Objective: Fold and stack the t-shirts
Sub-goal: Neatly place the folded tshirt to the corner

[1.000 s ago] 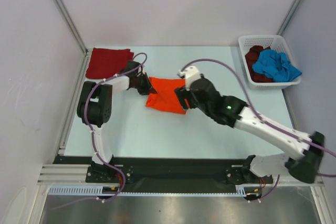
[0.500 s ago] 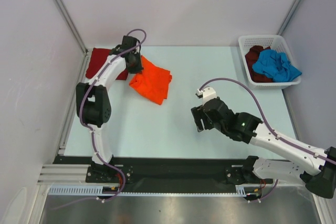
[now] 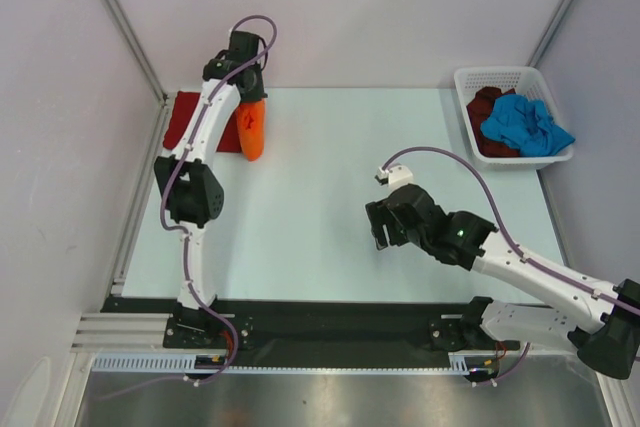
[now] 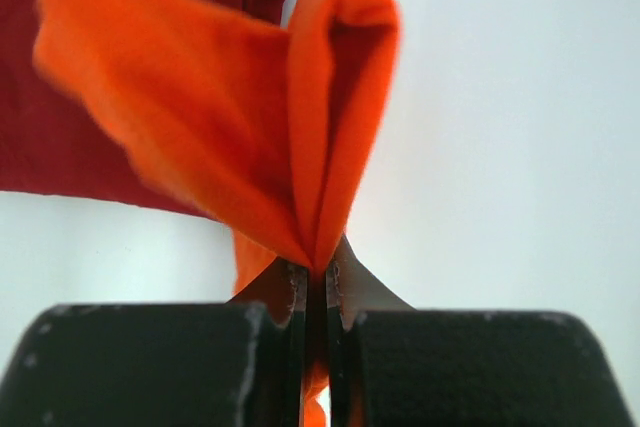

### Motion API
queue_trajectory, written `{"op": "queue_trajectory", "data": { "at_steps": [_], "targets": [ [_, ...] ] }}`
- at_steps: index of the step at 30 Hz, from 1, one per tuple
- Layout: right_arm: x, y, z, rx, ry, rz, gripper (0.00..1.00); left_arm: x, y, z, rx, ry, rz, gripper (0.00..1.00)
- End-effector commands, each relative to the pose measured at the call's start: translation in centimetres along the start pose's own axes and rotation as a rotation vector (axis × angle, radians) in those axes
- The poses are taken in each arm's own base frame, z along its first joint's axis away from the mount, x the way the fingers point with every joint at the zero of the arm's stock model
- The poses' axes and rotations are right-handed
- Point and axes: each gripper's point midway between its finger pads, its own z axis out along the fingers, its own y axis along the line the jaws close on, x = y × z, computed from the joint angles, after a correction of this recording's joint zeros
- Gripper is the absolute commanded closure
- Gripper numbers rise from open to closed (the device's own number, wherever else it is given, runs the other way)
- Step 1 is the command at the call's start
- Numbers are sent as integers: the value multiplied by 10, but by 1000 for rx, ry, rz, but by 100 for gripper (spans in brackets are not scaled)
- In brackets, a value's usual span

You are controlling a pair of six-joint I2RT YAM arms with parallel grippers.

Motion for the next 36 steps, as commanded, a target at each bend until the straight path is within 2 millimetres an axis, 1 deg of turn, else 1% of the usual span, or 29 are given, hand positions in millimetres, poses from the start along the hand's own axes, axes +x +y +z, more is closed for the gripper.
{"op": "queue_trajectory", "data": {
  "at_steps": [1,2,4,5,8,9,10,11,12,13,14,16,17,19,23,26,27,28,29,30,31,32,33,34,35,36],
  "targets": [
    [-7,-3,-1,4,-17,25,25,-14,9,-1,-22,-39,1,99],
    [-8,-4,-1,6,-19,27,25,-16,9,-1,-20,-43,-8,100],
    [-7,-5,0,7,-15,30,25,-25,4,-6,9,-67,-6,100],
    [-8,-6,2,7,-16,33,25,-27,5,-8,16,-74,4,100],
    [-9,-7,5,9,-14,41,25,-35,-1,-11,73,-97,44,100],
    [-8,-6,6,6,-8,42,25,-40,-8,-18,119,-115,62,100],
    [-8,-5,9,4,-5,45,25,-37,-12,-18,146,-114,83,100],
    [-7,-4,10,1,1,47,25,-47,-14,-22,165,-155,112,100],
    [-7,-3,11,-8,5,48,26,-54,-13,-28,175,-181,119,100],
    [-6,-2,14,-7,15,48,26,-57,-18,-33,223,-192,128,100],
    [-6,1,14,-17,19,48,26,-66,-9,-33,219,-215,113,99],
    [-4,2,16,-17,38,43,26,-75,-17,-37,327,-229,97,99],
    [-5,3,16,-20,38,43,26,-79,-9,-37,341,-236,87,100],
    [0,4,19,-21,56,36,26,-81,-16,-41,421,-248,121,100],
    [9,9,29,-36,98,23,26,-88,-22,-53,476,-284,159,100],
    [9,11,36,-39,106,15,26,-98,-19,-57,542,-314,144,100],
    [10,12,39,-42,119,12,26,-102,-19,-61,564,-329,140,100],
    [8,13,41,-42,116,12,26,-114,-18,-64,572,-374,137,100],
    [8,14,43,-48,120,13,26,-121,-15,-68,573,-395,122,100],
    [9,15,46,-46,130,9,26,-124,-14,-61,565,-398,116,100],
    [7,16,48,-51,130,12,26,-139,-15,-75,575,-442,100,100],
    [7,16,50,-52,135,11,26,-144,-12,-74,587,-456,83,100],
    [6,17,52,-54,136,10,26,-146,-16,-80,632,-467,76,100],
    [8,18,55,-51,152,7,26,-144,-17,-77,650,-456,50,100],
    [5,19,56,-53,147,11,26,-152,-17,-81,663,-490,49,100],
    [4,20,57,-58,152,10,26,-152,-16,-80,671,-492,42,100]
  ]
}}
